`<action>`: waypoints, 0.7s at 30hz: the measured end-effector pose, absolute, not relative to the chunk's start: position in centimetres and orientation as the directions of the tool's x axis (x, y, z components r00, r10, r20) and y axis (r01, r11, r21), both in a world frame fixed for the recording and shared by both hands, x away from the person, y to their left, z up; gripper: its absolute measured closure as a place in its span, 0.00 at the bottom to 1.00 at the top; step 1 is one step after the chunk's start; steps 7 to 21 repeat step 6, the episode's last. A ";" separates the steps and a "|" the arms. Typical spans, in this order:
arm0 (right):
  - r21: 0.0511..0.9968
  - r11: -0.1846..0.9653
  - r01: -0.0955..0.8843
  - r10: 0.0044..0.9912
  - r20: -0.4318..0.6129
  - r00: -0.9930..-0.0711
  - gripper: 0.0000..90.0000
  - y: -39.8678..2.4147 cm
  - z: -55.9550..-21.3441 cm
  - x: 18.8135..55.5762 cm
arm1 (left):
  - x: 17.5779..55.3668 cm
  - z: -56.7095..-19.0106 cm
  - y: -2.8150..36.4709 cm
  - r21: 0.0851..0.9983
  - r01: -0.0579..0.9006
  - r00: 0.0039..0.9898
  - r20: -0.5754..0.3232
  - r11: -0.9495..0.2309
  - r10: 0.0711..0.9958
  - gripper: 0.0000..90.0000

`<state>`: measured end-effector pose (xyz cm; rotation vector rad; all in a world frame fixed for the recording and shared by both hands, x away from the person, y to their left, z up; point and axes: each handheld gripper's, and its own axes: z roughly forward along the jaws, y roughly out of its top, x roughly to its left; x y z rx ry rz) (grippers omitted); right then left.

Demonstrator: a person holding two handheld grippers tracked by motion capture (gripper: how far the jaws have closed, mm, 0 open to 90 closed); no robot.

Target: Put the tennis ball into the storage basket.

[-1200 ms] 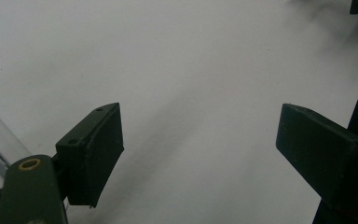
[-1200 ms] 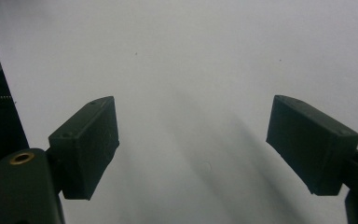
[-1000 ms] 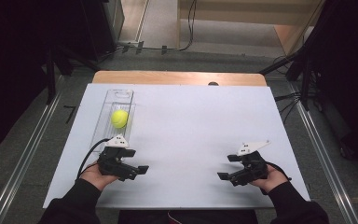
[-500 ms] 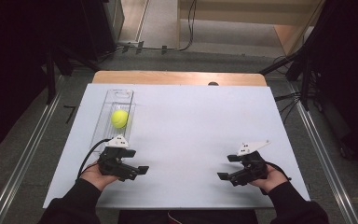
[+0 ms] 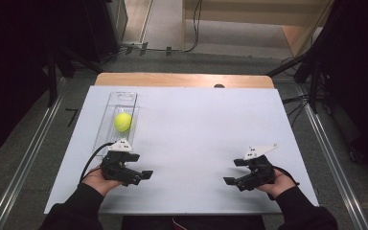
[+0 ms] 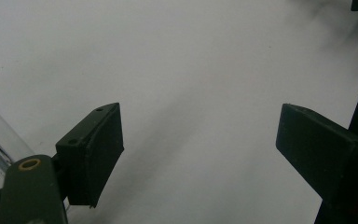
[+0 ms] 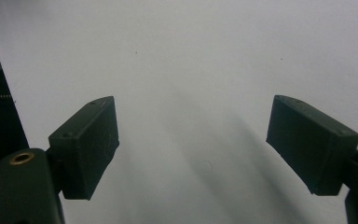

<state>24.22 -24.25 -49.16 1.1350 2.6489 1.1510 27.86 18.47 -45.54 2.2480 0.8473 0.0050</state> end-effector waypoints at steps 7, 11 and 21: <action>0.646 0.458 0.610 0.638 0.238 -0.732 0.16 -24.3 -49.2 24.2 | 27.9 -45.5 18.4 0.633 0.571 0.785 -0.235 -0.522 0.574 0.17; 0.646 0.458 0.610 0.638 0.238 -0.732 0.16 -24.3 -49.2 24.2 | 27.9 -45.5 18.4 0.633 0.571 0.785 -0.235 -0.522 0.574 0.17; 0.646 0.458 0.610 0.638 0.238 -0.732 0.16 -24.3 -49.2 24.2 | 27.9 -45.5 18.4 0.633 0.571 0.785 -0.235 -0.522 0.574 0.17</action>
